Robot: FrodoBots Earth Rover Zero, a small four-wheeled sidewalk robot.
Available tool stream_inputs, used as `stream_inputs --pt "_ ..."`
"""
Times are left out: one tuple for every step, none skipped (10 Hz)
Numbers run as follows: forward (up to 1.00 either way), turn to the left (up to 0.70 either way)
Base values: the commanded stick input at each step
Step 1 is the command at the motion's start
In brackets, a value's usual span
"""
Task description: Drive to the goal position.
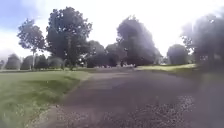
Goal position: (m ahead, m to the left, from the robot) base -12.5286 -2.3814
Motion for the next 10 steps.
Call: stream_inputs --pt "0.7 0.0" --pt "0.7 0.01" --pt "0.7 0.02" --pt "0.7 0.01" --pt "0.7 0.01" --pt "0.7 0.0" --pt "0.7 0.0" --pt "0.7 0.0" --pt "0.7 0.0" --pt "0.7 0.0"
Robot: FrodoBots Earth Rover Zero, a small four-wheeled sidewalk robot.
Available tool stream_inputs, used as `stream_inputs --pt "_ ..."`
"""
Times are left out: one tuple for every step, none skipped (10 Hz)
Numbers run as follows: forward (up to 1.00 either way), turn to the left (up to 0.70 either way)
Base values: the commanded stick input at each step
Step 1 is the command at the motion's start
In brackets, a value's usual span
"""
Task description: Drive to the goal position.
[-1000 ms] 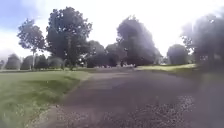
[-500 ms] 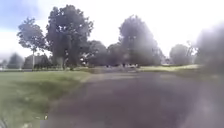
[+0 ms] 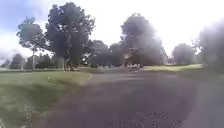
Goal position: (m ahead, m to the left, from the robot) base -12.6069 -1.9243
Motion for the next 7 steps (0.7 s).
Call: stream_inputs --pt "0.7 0.0" --pt "0.7 0.0" --pt "0.7 0.0" --pt "0.7 0.0" --pt "0.7 0.0" --pt "0.7 0.0" --pt "0.7 0.0"
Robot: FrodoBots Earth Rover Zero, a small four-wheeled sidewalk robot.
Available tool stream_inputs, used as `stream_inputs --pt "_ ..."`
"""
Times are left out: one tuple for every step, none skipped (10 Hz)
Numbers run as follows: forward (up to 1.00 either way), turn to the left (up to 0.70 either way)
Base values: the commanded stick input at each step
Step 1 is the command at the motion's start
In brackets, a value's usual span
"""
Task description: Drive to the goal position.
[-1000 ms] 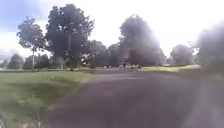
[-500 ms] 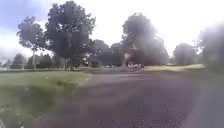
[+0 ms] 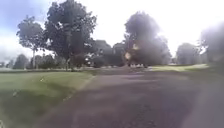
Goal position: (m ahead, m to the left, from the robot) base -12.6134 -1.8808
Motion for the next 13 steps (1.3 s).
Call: stream_inputs --pt "0.0 0.0" --pt "0.0 0.0" --pt "0.0 0.0" --pt "0.0 -0.52" --pt "0.0 -0.51" --pt "0.0 -0.51" --pt "0.0 -0.5" --pt "0.0 -0.5" --pt "0.0 -0.47" --pt "0.0 -0.46" --pt "0.0 -0.46" --pt "0.0 -0.46" --pt "0.0 -0.46"
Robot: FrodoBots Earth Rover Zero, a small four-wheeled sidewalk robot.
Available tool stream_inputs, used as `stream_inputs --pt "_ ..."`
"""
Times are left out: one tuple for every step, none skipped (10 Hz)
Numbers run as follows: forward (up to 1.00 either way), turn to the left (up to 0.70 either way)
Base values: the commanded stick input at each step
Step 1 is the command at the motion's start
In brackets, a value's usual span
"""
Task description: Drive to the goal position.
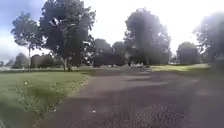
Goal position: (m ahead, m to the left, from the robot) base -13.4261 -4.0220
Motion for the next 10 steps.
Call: stream_inputs --pt "0.0 -0.46" --pt "0.0 -0.47" --pt "0.0 -0.47" --pt "0.0 -0.47" --pt "0.0 -0.47" --pt "0.0 -0.46" --pt "0.0 -0.46" --pt "0.0 -0.47" --pt "0.0 -0.46" --pt "0.0 -0.47"
